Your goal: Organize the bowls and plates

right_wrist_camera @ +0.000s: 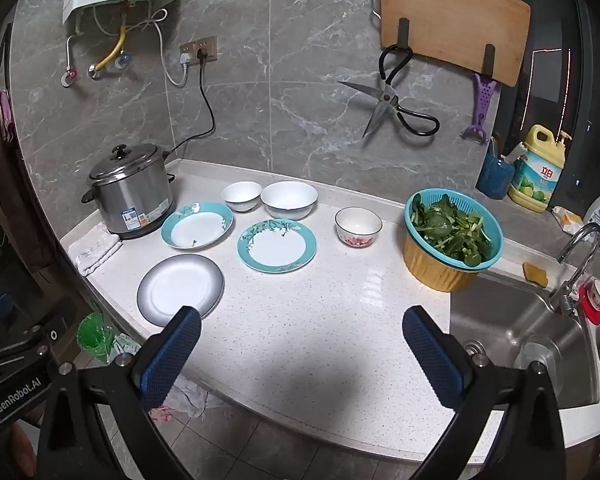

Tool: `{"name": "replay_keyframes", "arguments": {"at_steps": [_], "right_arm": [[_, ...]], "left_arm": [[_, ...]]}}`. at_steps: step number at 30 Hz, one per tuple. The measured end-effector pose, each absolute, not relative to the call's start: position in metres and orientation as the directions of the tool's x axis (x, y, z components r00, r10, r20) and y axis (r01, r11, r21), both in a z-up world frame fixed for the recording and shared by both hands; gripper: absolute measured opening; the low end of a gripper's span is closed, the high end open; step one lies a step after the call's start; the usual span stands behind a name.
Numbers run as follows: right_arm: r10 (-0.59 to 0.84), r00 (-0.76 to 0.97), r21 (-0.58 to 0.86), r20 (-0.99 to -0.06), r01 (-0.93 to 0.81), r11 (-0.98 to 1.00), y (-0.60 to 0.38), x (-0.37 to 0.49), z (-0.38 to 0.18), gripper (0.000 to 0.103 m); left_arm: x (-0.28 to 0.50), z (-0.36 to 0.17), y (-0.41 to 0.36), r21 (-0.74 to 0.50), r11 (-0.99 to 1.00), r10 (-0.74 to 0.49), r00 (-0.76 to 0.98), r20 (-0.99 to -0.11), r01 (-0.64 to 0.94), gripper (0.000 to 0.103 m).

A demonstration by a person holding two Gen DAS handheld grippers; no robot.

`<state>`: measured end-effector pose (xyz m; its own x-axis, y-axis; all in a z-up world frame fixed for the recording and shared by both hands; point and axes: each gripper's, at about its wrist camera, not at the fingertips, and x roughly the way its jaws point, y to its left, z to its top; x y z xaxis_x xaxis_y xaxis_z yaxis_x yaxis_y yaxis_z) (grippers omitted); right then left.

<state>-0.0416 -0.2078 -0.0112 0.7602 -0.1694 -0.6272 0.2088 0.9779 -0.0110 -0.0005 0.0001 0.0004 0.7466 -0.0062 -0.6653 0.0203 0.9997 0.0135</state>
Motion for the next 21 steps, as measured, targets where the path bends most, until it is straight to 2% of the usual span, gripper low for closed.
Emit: {"name": "replay_keyframes", "arguments": {"at_steps": [21], "right_arm": [[-0.171,0.757,-0.015,-0.631,0.209,0.978,-0.2065,-0.0398,-0.0132,0.103]], "left_arm": [[0.003,-0.0002,0.0044,0.009,1.0,-0.009,0.737,-0.676,0.021,0.103]]}}
